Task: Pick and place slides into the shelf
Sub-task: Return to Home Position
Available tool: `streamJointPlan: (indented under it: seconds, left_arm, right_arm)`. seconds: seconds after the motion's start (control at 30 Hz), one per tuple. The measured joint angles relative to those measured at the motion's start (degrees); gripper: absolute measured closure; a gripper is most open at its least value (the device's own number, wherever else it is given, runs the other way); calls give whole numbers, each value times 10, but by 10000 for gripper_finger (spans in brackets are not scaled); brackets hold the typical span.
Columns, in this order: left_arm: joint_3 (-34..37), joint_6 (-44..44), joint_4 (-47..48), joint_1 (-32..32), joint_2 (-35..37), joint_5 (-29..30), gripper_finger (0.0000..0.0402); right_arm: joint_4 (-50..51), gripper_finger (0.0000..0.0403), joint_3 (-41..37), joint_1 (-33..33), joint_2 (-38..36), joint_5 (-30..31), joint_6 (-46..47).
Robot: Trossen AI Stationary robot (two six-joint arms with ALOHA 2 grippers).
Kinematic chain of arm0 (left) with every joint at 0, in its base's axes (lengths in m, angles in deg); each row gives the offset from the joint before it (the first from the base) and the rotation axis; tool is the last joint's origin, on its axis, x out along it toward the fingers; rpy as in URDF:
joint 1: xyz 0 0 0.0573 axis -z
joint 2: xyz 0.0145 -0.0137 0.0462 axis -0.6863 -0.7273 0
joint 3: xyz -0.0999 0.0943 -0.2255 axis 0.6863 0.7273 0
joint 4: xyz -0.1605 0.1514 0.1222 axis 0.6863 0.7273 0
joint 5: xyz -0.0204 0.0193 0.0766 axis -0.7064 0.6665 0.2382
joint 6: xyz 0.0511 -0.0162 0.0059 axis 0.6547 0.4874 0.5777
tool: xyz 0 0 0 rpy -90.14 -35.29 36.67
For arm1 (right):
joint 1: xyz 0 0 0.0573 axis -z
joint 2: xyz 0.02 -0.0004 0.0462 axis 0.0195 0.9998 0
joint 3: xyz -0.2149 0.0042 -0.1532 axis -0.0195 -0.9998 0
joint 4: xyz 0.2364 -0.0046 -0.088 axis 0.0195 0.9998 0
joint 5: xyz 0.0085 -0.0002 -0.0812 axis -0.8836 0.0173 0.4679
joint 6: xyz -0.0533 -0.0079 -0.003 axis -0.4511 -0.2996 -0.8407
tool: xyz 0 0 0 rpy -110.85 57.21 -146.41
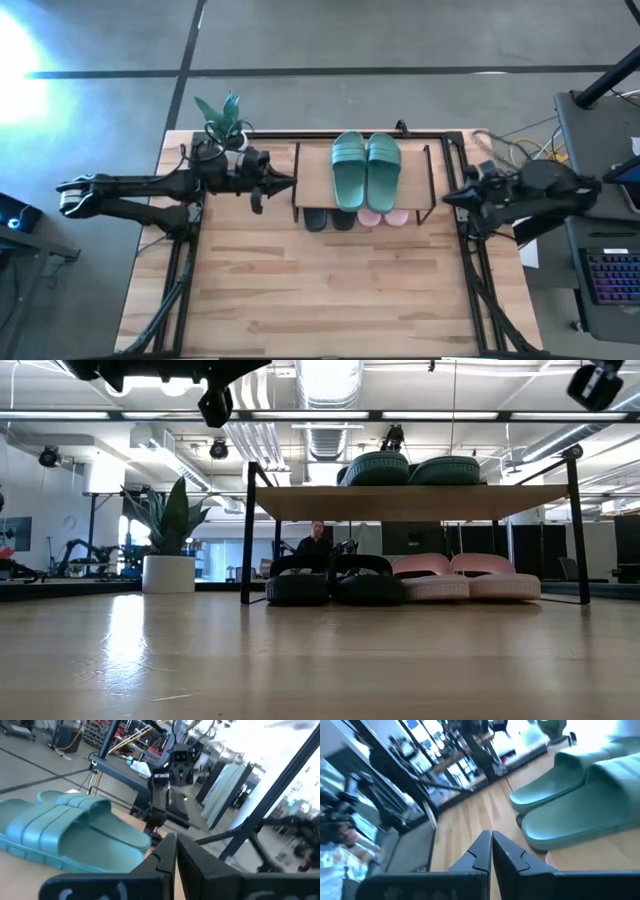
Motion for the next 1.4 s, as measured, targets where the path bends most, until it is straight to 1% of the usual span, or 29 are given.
streamJointPlan:
  seconds: [0.07, 0.1, 0.13, 0.2, 0.23, 0.27, 0.33, 0.43, 0.53, 0.63, 0.77, 0.83, 0.93, 1.0, 1.03, 1.1, 1.13, 1.27, 1.4]
  left_arm:
    - [2, 35, 7, 0, -2, 0, 402]
    - [3, 62, 8, 0, -2, 0, 402]
    - [6, 91, 7, 0, -2, 0, 402]
    - [13, 128, 5, 0, 1, 2, 402]
    - [19, 128, 0, 0, 4, 2, 402]
    - [25, 121, -3, 0, 8, 3, 402]
    - [37, 112, -23, 0, 12, 4, 402]
    - [59, 110, -53, 0, 23, 4, 402]
    - [88, 106, -120, 2, 29, 1, 402]
    - [120, 100, -173, 3, 42, -1, 402]
    - [164, 83, -203, 3, 71, 0, 402]
    - [180, 77, -202, 3, 88, 1, 402]
    - [198, 77, -209, 2, 115, 5, 402]
    - [205, 79, -214, 2, 134, 5, 402]
    - [208, 80, -211, 2, 143, 6, 402]
    - [208, 81, -212, 1, 160, 7, 402]
    - [208, 82, -212, 1, 168, 7, 402]
    - [208, 95, -211, 1, 195, 9, 402]
    - [208, 97, -212, 1, 210, 20, 402]
  right_arm:
    - [23, 394, -7, 0, -46, 0, 1]
    - [49, 394, -7, 0, -69, 2, 4]
    - [81, 394, -7, 0, -96, 15, 21]
    - [113, 394, -14, 2, -144, 42, 109]
    - [108, 394, -23, 2, -156, 42, 110]
    - [94, 394, -31, 2, -155, 39, 80]
    - [77, 394, -33, 2, -145, 19, -9]
    - [14, 394, -51, 1, -127, 11, -89]
    - [-17, 394, -87, 1, -127, -5, -135]
    - [-45, 394, -121, 1, -144, -7, -144]
    - [-82, 394, -164, 1, -154, -26, -161]
    - [-105, 394, -176, 1, -149, -50, -171]
    - [-184, 394, -204, 1, -154, -77, -210]
    - [-252, 394, -228, 1, -154, -71, -253]
    - [-275, 394, -241, 1, -154, -59, -268]
    - [-291, 394, -265, 1, -154, -34, -284]
    - [-302, 394, -276, 1, -154, -32, -285]
    - [-369, 394, -318, 2, -155, -47, -287]
    - [-440, 394, -356, 2, -154, -48, -306]
